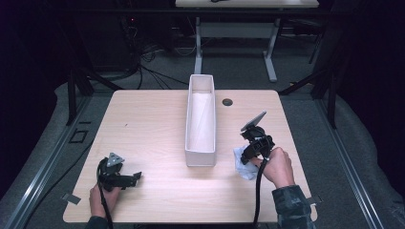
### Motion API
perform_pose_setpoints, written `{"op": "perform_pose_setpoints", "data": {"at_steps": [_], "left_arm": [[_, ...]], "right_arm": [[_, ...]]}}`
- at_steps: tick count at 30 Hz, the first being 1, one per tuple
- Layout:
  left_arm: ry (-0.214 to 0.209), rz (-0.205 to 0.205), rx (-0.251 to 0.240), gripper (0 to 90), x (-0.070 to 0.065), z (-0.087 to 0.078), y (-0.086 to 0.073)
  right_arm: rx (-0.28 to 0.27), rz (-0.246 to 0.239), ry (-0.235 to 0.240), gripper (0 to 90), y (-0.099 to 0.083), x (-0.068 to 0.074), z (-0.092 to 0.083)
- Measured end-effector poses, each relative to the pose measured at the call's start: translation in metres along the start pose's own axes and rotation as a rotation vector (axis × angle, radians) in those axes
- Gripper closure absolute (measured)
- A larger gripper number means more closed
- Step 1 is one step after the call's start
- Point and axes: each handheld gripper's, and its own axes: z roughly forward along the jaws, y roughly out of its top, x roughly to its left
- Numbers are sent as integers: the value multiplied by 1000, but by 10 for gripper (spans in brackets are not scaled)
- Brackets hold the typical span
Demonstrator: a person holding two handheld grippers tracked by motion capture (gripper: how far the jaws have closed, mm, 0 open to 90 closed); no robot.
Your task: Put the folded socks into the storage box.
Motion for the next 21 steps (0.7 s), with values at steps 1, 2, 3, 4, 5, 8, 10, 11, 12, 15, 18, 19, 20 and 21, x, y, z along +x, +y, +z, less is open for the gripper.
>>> {"op": "perform_pose_setpoints", "data": {"at_steps": [1,2,3,4,5,8,10,11,12,15,18,19,20,21], "left_arm": [[0,0,0,7,0,0,0],[0,1,0,7,0,0,0],[0,0,1,7,0,0,0],[0,0,1,7,0,0,0],[0,1,0,7,0,0,0],[0,3,1,7,0,0,0],[0,1,0,7,0,0,0],[0,-1,0,7,0,0,0],[0,-1,1,7,0,0,0],[0,1,0,7,0,0,0],[0,0,1,7,0,0,0],[0,-1,1,7,0,0,0],[0,-1,1,7,0,0,0],[0,-1,1,7,0,0,0]], "right_arm": [[0,0,0,666,0,0,0],[-2,-1,-5,666,1,1,-2],[-7,-6,-8,666,2,1,-3],[4,-13,-7,666,3,1,-5],[-4,-10,-10,666,4,2,-6],[-14,-20,-12,666,8,4,-10],[-16,-23,-16,665,11,5,-14],[-22,-24,-16,666,12,5,-15],[-26,-22,-18,666,13,6,-17],[-31,-31,-19,666,17,8,-23],[-38,-39,-27,666,21,9,-27],[-37,-40,-24,665,22,10,-28],[-41,-44,-27,665,24,11,-30],[-44,-45,-28,666,25,12,-32]]}}
